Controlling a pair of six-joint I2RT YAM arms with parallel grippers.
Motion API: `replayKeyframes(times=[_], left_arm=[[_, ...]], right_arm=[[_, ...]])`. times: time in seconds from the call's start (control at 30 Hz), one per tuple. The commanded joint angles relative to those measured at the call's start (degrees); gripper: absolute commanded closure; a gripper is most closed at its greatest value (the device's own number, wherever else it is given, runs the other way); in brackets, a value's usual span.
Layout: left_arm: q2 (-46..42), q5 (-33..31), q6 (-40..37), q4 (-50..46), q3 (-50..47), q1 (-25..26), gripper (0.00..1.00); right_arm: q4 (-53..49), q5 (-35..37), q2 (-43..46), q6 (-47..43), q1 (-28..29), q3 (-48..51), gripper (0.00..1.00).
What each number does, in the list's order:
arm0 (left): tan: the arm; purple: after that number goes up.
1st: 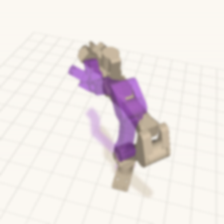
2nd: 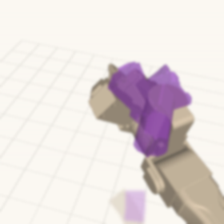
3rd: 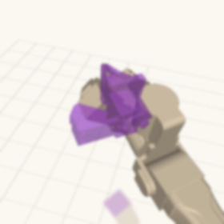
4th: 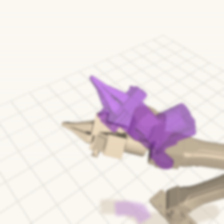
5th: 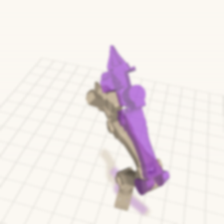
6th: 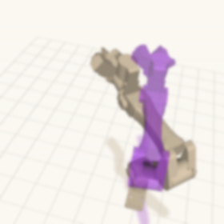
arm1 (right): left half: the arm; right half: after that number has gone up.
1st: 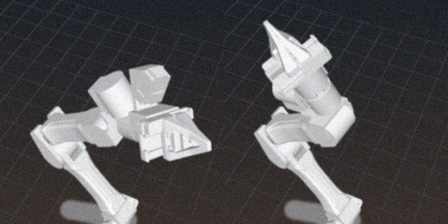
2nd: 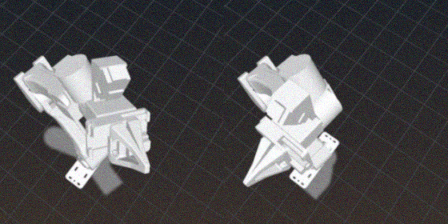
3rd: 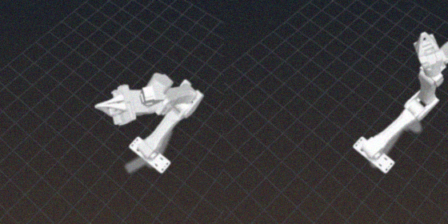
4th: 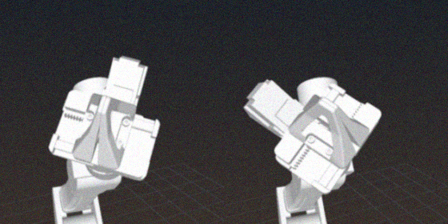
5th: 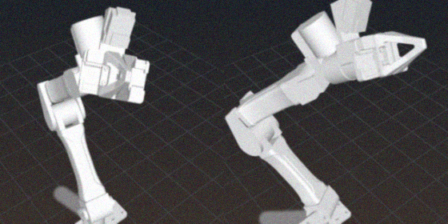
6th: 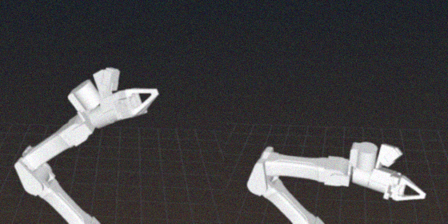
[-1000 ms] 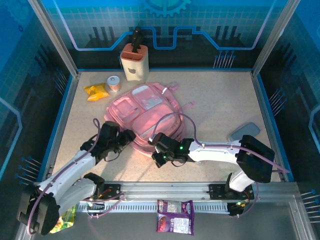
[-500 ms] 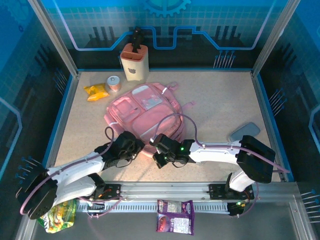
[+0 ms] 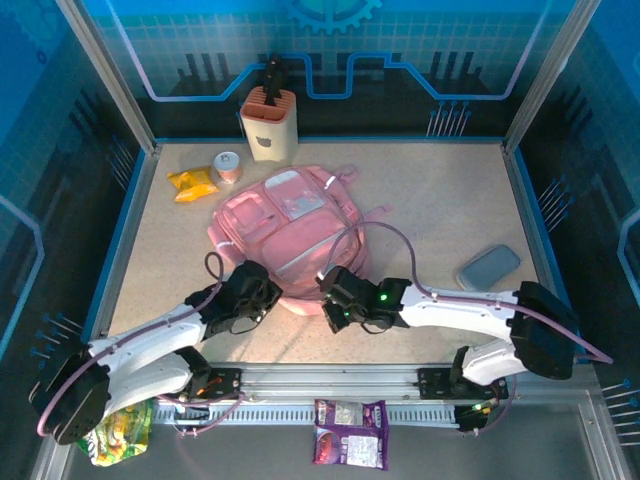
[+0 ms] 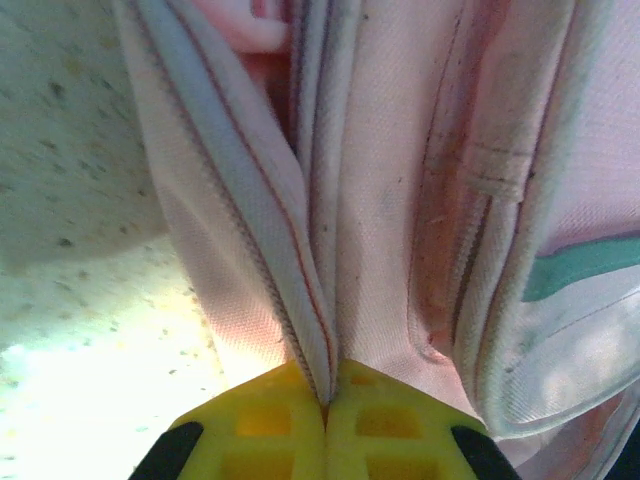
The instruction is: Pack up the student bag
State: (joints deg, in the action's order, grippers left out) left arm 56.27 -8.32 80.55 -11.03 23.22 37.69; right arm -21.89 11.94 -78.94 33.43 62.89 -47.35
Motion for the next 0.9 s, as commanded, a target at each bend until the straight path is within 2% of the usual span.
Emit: replayKeyframes(times=[0.0, 0.07, 0.23, 0.33, 0.63, 0.87], left_arm=[[-4.3, -5.4, -5.07, -8.18, -0.11, -3.99, 1.0], [-6.25, -2.67, -7.35, -8.95, -0.67, -7.48, 1.0], [-8.61, -1.04, -14.87, -13.58, 1.22, -13.13, 1.0], [-7.0, 0.1, -19.76, -17.29, 4.34, -17.78, 1.0], [-0.45, 2.44, -32.06, -18.7, 11.24, -29.91, 1.0], [0.07, 9.13, -31.85, -14.19, 9.61, -30.95, 1.0]], right_arm=[[-8.2, 1.77, 3.43, -0.98, -3.7, 2.37, 1.0], [-8.98, 1.4, 4.93, -2.33, -6.07, 3.26, 1.0], [-9.2, 1.45, 5.0, -6.97, -9.88, 2.78, 1.0], [-7.69, -0.43, 3.73, -8.65, -8.52, 1.6, 1.0], [-0.31, -6.63, -1.63, -9.26, -1.97, -0.75, 1.0], [2.48, -3.46, -7.78, -8.24, -1.62, -5.58, 1.0]])
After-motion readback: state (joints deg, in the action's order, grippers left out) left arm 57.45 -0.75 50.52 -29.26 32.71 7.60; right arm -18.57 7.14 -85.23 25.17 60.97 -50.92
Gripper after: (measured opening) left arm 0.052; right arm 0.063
